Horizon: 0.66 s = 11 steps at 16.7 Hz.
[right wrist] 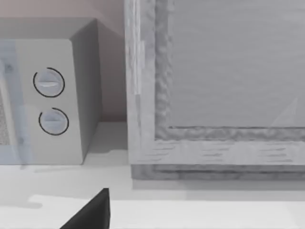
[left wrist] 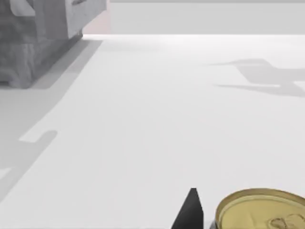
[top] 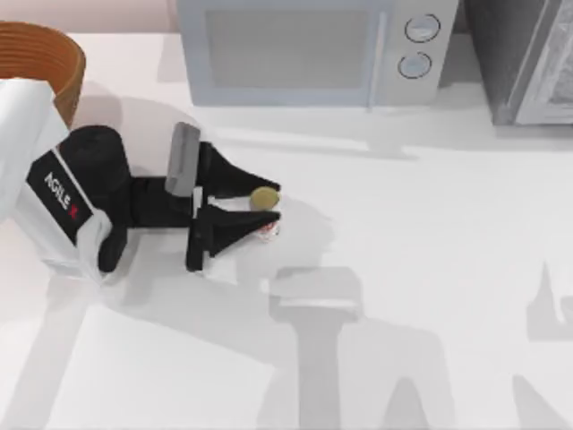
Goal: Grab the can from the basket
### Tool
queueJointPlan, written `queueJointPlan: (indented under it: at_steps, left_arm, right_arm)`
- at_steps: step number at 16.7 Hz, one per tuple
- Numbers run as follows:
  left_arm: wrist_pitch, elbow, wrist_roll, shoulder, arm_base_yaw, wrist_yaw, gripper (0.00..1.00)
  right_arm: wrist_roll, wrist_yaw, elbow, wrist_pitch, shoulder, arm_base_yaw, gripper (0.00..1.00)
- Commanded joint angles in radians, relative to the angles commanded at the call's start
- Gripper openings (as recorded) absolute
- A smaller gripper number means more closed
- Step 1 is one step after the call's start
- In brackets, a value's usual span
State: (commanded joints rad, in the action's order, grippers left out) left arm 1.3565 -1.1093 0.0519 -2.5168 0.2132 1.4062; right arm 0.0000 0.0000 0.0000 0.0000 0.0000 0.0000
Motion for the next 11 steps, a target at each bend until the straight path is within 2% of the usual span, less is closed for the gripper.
queueJointPlan:
  at_steps: [5,11]
  left_arm:
    - [0.0,0.0,0.0,0.0,0.0,0.0,0.98]
    - [0.0,0.0,0.0,0.0,0.0,0.0,1.0]
  right_arm:
    - [0.0,0.0,0.0,0.0,0.0,0.0,1.0]
    - [0.0,0.0,0.0,0.0,0.0,0.0,1.0]
